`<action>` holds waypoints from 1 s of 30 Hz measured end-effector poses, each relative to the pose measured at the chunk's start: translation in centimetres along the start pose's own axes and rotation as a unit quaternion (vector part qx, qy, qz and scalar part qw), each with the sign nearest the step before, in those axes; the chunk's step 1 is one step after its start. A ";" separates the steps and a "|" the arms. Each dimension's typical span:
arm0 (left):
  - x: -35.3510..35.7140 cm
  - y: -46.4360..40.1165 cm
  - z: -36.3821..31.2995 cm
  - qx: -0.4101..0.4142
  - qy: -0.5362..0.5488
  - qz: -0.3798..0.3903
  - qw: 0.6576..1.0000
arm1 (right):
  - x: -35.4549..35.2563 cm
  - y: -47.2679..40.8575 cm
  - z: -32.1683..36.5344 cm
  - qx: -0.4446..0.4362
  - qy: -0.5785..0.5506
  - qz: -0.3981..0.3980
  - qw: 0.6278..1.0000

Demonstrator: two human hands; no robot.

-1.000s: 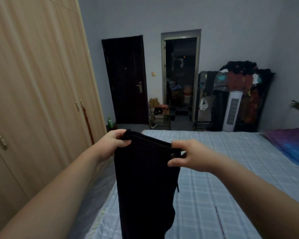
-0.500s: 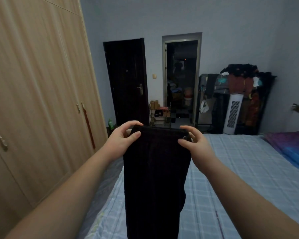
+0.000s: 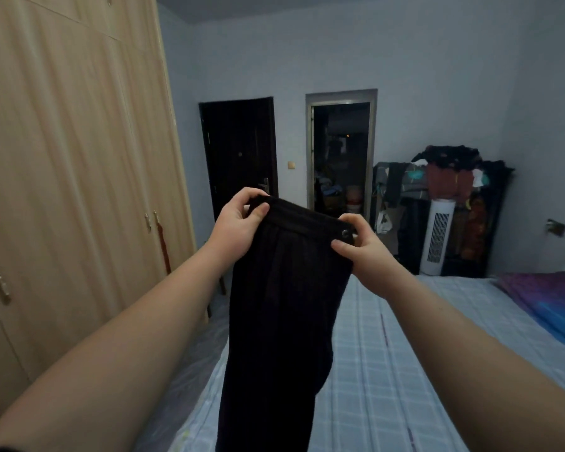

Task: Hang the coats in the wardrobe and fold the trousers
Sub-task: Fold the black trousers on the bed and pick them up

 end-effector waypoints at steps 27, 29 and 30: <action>-14.0 8.4 -22.6 0.208 -0.061 -0.002 0.976 | 10.2 14.5 28.3 -0.213 0.053 -0.133 0.967; -15.1 9.4 -23.1 0.201 -0.045 0.006 0.979 | 11.4 15.9 28.7 -0.210 0.051 -0.132 0.967; -15.5 9.8 -23.2 0.199 -0.037 0.009 0.979 | 11.9 16.5 28.9 -0.209 0.053 -0.134 0.967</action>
Point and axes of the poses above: each hand's wrist, its own y-axis away from the middle knuckle, its own x-axis out of the palm, z = x × y, the point moved 7 cm from there along -y, towards the middle knuckle
